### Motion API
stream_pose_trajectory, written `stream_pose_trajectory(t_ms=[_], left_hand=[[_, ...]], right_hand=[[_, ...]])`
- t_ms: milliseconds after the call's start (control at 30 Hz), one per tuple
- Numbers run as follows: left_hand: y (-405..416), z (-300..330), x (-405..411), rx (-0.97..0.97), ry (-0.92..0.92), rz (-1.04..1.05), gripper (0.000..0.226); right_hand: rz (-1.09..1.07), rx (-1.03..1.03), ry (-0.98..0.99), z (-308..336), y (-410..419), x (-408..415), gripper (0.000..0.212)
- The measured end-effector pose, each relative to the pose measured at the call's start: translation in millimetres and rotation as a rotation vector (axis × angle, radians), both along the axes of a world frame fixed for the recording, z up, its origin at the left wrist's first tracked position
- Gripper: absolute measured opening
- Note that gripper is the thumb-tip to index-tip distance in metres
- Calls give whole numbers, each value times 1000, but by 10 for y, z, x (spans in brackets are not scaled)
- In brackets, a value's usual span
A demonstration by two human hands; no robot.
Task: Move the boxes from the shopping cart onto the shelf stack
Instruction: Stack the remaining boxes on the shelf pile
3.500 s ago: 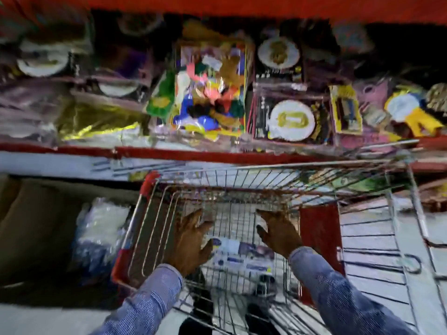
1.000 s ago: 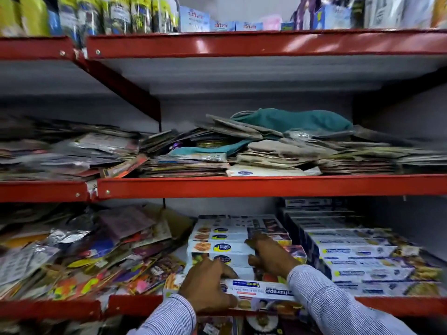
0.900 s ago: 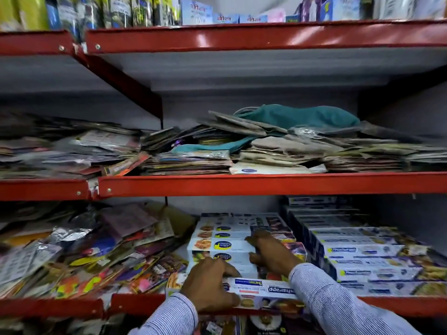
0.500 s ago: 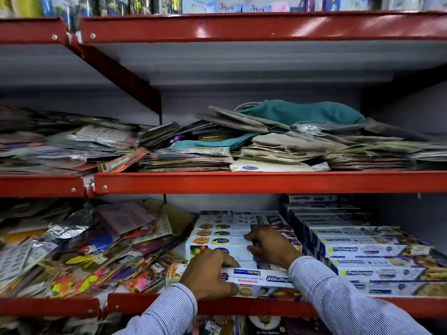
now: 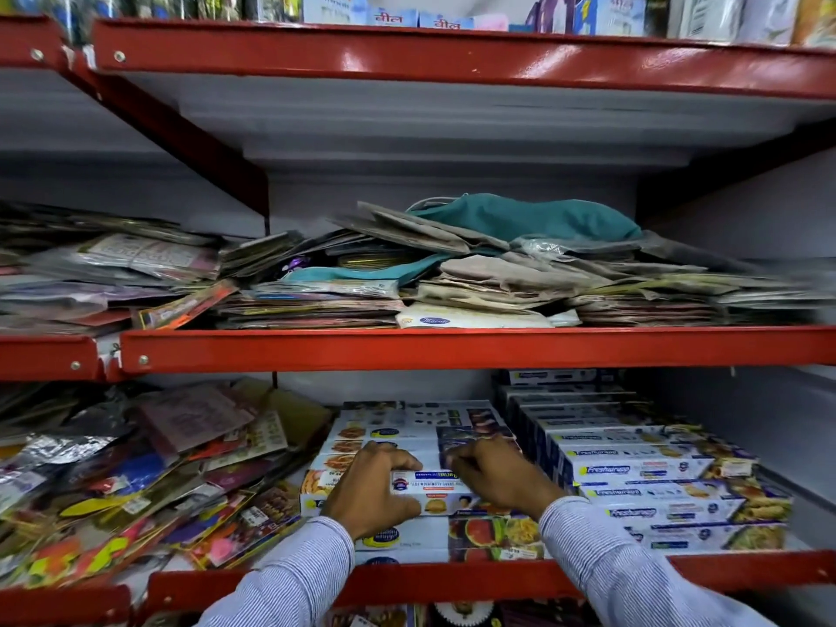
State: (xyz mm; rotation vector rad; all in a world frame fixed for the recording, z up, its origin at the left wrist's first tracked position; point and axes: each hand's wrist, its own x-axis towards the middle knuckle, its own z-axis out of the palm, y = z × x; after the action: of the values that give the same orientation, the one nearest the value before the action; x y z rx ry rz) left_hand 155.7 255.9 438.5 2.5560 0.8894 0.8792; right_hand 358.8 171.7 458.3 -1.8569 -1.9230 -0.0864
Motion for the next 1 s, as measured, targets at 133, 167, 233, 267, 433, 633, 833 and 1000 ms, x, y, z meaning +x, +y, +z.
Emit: stream_pose_trajectory(t_ms=[133,167,233,267,433,633,833,1000], left_hand=[[-34,-139,21,179,5,11,49],[-33,-178,18,233,-2,28,47],[-26,-237,15,265,-9,42,50],[-14,-255,17,252,-14,37,53],[40,-280,18,241,-6,4,56],[47,-298,21,271,2,15,58],[41,-384,1,370,34,35,56],[-23,-534,-79,543,32,189,55]], right_hand=[[28,112,-59,-123,-142,-69,30],[27,144,-53,-167,-155,-74,33],[5,181,-39,-250,-152,-77,41],[-8,190,-36,-275,-144,-77,48],[-22,199,-41,-316,-131,-49,57],[-10,207,-60,-313,-134,-25,53],[-64,263,-129,-387,-118,-48,48],[-189,414,-188,-616,-108,-182,50]])
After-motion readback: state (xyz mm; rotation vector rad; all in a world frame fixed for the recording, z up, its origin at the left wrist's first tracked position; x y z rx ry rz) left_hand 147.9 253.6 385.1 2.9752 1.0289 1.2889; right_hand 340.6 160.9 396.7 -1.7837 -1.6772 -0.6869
